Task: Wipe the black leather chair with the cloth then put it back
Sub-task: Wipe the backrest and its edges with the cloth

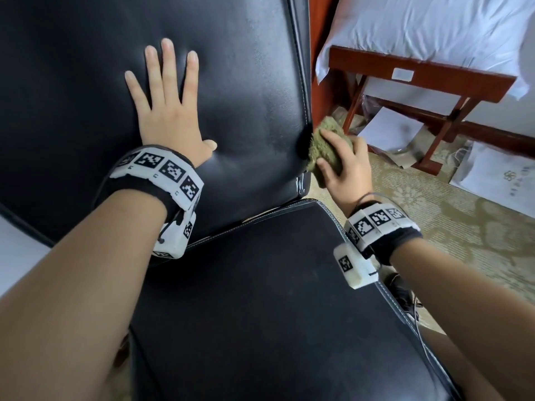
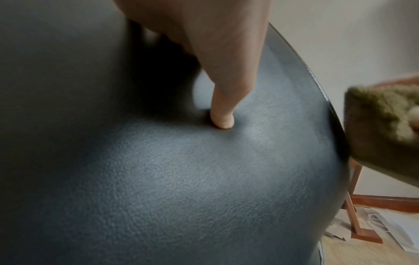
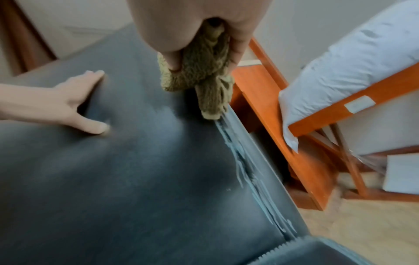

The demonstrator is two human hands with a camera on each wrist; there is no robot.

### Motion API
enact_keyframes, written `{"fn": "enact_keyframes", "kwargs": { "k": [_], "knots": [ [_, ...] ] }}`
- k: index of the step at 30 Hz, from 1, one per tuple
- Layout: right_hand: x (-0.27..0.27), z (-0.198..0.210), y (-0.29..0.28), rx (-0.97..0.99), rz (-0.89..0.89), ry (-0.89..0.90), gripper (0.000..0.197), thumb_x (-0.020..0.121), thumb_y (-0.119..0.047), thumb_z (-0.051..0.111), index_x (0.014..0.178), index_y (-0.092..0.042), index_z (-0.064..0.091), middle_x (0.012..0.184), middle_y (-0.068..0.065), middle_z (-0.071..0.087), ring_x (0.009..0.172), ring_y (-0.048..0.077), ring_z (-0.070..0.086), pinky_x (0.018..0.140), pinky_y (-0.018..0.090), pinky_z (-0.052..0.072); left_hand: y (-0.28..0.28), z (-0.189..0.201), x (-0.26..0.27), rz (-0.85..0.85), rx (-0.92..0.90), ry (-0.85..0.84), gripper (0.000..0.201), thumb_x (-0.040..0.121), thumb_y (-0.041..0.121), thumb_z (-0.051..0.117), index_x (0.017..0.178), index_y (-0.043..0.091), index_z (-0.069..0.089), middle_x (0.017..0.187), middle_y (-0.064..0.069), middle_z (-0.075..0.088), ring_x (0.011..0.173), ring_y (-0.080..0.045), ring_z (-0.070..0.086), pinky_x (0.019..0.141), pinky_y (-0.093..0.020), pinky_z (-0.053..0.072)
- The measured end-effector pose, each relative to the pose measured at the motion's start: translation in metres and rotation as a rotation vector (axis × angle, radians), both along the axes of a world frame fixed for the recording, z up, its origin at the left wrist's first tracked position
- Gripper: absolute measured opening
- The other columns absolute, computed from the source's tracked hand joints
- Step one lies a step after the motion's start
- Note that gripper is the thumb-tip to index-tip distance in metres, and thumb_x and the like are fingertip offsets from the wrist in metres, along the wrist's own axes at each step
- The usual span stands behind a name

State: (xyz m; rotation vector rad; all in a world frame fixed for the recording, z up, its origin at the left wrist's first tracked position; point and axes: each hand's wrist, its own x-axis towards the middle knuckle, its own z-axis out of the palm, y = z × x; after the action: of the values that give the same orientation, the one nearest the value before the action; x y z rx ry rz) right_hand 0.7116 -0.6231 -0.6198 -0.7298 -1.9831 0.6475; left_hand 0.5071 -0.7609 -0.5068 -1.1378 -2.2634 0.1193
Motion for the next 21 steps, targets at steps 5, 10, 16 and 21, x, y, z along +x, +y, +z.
{"fn": "enact_keyframes", "kwargs": {
  "k": [5, 10, 16, 21],
  "knots": [
    [-0.029, -0.007, -0.002, -0.022, 0.038, 0.024, 0.047, 0.085, -0.010, 0.062, 0.131, -0.014, 0.052, 0.114, 0.023, 0.043, 0.106, 0.028, 0.048, 0.094, 0.013, 0.028, 0.000, 0.000, -0.001, -0.009, 0.007, 0.005, 0.127, 0.063, 0.048, 0.079, 0.148, 0.015, -0.009, 0.156, -0.019, -0.007, 0.143, -0.037, -0.004, 0.111, -0.058, 0.000],
    [-0.030, -0.044, -0.006, -0.135, -0.042, -0.012, 0.050, 0.085, -0.006, 0.062, 0.132, -0.017, 0.051, 0.110, 0.021, 0.042, 0.092, 0.032, 0.050, 0.085, 0.025, 0.042, 0.001, -0.001, -0.003, -0.006, 0.005, 0.015, 0.127, 0.063, 0.048, 0.079, 0.148, 0.015, -0.009, 0.155, -0.019, -0.007, 0.143, -0.037, -0.004, 0.111, -0.059, 0.002],
    [-0.020, -0.054, -0.013, -0.325, -0.011, -0.098, 0.048, 0.086, -0.008, 0.062, 0.132, -0.021, 0.051, 0.109, 0.009, 0.037, 0.102, 0.024, 0.047, 0.089, 0.012, 0.030, 0.002, -0.002, -0.001, -0.011, 0.030, 0.021, 0.125, 0.063, 0.046, 0.080, 0.148, 0.016, -0.006, 0.156, -0.019, -0.004, 0.143, -0.037, -0.001, 0.111, -0.058, 0.003],
    [-0.006, -0.042, -0.030, -0.290, -0.051, 0.056, 0.049, 0.083, -0.010, 0.066, 0.130, -0.016, 0.053, 0.100, 0.011, 0.040, 0.088, 0.013, 0.044, 0.083, 0.006, 0.028, 0.002, -0.002, 0.000, -0.007, 0.036, 0.016, 0.125, 0.063, 0.045, 0.080, 0.148, 0.016, -0.007, 0.156, -0.019, -0.004, 0.143, -0.037, -0.002, 0.111, -0.059, 0.002]
  ]
}}
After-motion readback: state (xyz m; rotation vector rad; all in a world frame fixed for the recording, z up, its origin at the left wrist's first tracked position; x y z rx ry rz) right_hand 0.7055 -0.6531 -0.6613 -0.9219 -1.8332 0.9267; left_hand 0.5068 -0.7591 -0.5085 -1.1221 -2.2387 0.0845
